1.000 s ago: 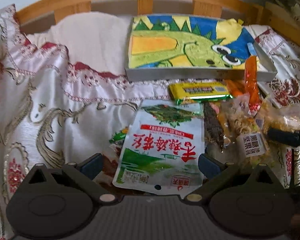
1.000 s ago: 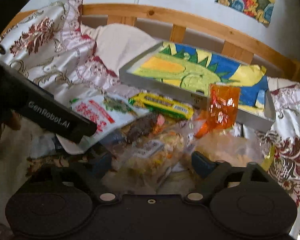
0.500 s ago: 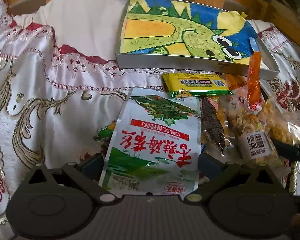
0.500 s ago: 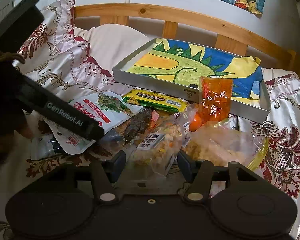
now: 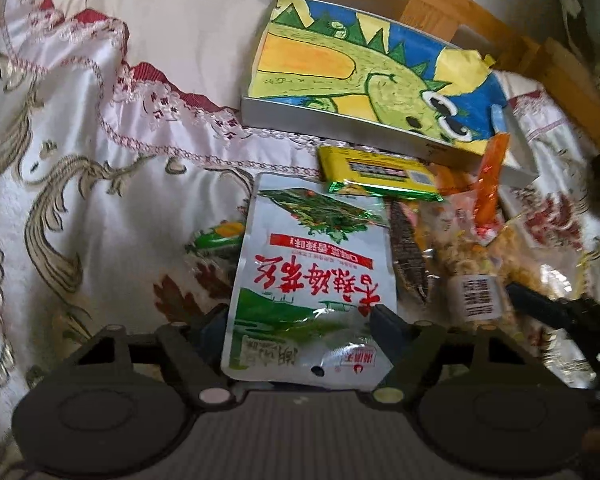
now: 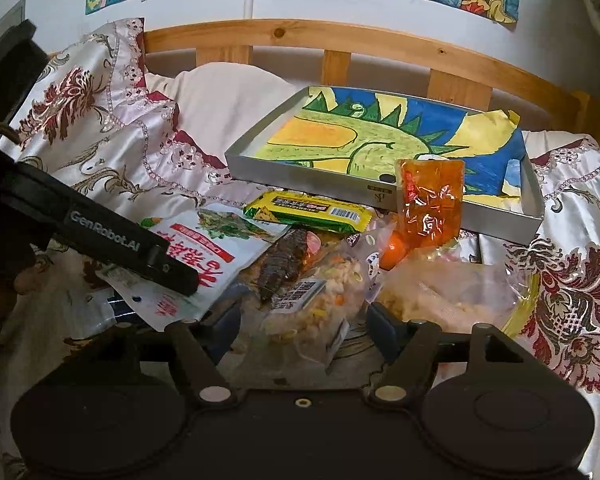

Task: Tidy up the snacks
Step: 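Lower the left tool onto the green-white seaweed packet while the right tool approaches the clear nut bag, then close the left tool on the seaweed packet while the right tool grasps and lifts the nut bag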

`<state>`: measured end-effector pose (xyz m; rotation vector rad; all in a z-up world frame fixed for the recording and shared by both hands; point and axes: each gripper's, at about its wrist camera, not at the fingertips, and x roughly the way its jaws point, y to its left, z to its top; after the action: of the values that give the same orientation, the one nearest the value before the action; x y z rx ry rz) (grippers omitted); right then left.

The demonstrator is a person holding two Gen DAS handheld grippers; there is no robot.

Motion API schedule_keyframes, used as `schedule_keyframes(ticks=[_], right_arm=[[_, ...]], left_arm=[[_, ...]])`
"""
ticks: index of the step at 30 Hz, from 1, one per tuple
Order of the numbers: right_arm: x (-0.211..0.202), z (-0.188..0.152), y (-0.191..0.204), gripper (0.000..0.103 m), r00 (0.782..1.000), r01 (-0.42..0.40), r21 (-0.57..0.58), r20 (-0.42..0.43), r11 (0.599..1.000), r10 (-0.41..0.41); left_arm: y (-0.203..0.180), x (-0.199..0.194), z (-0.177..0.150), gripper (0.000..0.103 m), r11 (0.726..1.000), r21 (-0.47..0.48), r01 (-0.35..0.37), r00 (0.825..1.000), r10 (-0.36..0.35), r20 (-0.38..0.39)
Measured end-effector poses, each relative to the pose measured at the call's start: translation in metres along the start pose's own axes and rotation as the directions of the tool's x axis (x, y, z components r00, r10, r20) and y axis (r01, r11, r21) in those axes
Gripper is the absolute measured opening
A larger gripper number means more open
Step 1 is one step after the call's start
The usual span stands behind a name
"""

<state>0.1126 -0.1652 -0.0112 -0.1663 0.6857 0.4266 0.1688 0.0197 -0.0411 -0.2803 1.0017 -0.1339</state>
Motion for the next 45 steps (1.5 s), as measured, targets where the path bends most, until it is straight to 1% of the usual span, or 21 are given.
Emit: schedule_keyframes(ticks=[5,9,13,15,17,18,20,21,23,24,25,27,30,31,32,34,36,39,41,45], right_arm=[[0.000,0.000,-0.001,0.072,1.000,0.001,0.008,-0.005,1.000,-0.001],[0.000,0.000,-0.002,0.072,1.000,0.000,0.016,-0.004,1.000,0.000],[0.000,0.000,-0.002,0.072,1.000,-0.003,0.019,-0.005,1.000,0.003],[0.000,0.000,-0.002,0.072,1.000,-0.005,0.021,-0.004,1.000,0.005],[0.000,0.000,-0.002,0.072,1.000,-0.005,0.022,-0.001,1.000,0.005],[-0.001,0.000,-0.002,0.072,1.000,-0.005,0.023,0.000,1.000,0.005],[-0.001,0.000,-0.002,0.072,1.000,-0.003,0.024,0.001,1.000,0.003],[-0.001,0.000,-0.002,0.072,1.000,0.000,0.024,0.003,1.000,0.000],[-0.001,0.001,-0.002,0.072,1.000,0.003,0.026,0.006,1.000,-0.003],[0.000,0.001,-0.002,0.072,1.000,0.004,0.027,0.008,1.000,-0.004],[0.001,0.001,-0.002,0.072,1.000,0.007,0.027,0.011,1.000,-0.007],[0.004,0.003,-0.002,0.072,1.000,0.019,0.027,0.019,0.999,-0.019],[0.012,0.004,-0.003,0.072,0.999,0.036,0.023,0.010,0.999,-0.037],[0.014,0.003,-0.003,0.072,0.999,0.041,0.017,0.001,0.999,-0.041],[0.017,0.003,-0.002,0.072,0.999,0.045,0.006,-0.013,0.999,-0.045],[0.018,0.000,0.003,0.072,0.998,0.056,-0.023,-0.028,0.998,-0.057],[0.019,-0.001,0.005,0.072,0.997,0.059,-0.033,-0.040,0.998,-0.061],[0.021,-0.001,0.002,0.068,0.997,0.050,-0.002,-0.060,0.999,-0.050],[0.022,-0.001,-0.001,0.067,0.997,0.049,0.024,-0.067,0.999,-0.047],[0.019,-0.001,-0.001,0.065,0.997,0.058,0.029,-0.059,0.998,-0.056]], left_arm=[[0.011,-0.010,0.002,0.075,0.996,-0.066,0.067,0.998,-0.066,0.025],[0.022,-0.023,0.004,0.075,0.980,-0.139,0.144,0.988,-0.135,0.072],[0.020,-0.036,0.008,0.074,0.963,-0.147,0.225,0.971,-0.210,0.112],[0.015,-0.039,0.011,0.071,0.952,-0.141,0.272,0.959,-0.256,0.121],[0.009,-0.038,0.012,0.067,0.942,-0.134,0.308,0.949,-0.294,0.111],[0.004,-0.036,0.013,0.066,0.943,-0.126,0.308,0.949,-0.296,0.107],[-0.006,-0.031,0.014,0.066,0.953,-0.107,0.284,0.957,-0.275,0.096],[-0.010,-0.026,0.014,0.065,0.961,-0.101,0.256,0.965,-0.248,0.086],[-0.016,-0.018,0.015,0.063,0.980,-0.094,0.174,0.983,-0.168,0.068],[-0.017,-0.014,0.014,0.062,0.985,-0.096,0.144,0.988,-0.138,0.067],[-0.016,-0.010,0.014,0.061,0.986,-0.107,0.129,0.990,-0.123,0.067],[-0.010,-0.006,0.014,0.058,0.982,-0.140,0.124,0.991,-0.115,0.066],[-0.004,0.001,0.014,0.047,0.976,-0.190,0.104,0.994,-0.095,0.053],[-0.003,0.003,0.013,0.039,0.972,-0.209,0.108,0.994,-0.101,0.045],[-0.002,0.005,0.012,0.035,0.968,-0.221,0.117,0.993,-0.112,0.039],[-0.004,0.006,0.009,0.035,0.965,-0.230,0.125,0.992,-0.119,0.038],[-0.008,0.003,0.007,0.034,0.966,-0.218,0.137,0.990,-0.127,0.057],[-0.010,-0.002,0.006,0.034,0.954,-0.229,0.193,0.980,-0.175,0.097],[-0.011,-0.005,0.008,0.034,0.946,-0.231,0.226,0.972,-0.203,0.119],[-0.021,-0.003,0.014,0.034,0.948,-0.216,0.232,0.970,-0.209,0.126]])
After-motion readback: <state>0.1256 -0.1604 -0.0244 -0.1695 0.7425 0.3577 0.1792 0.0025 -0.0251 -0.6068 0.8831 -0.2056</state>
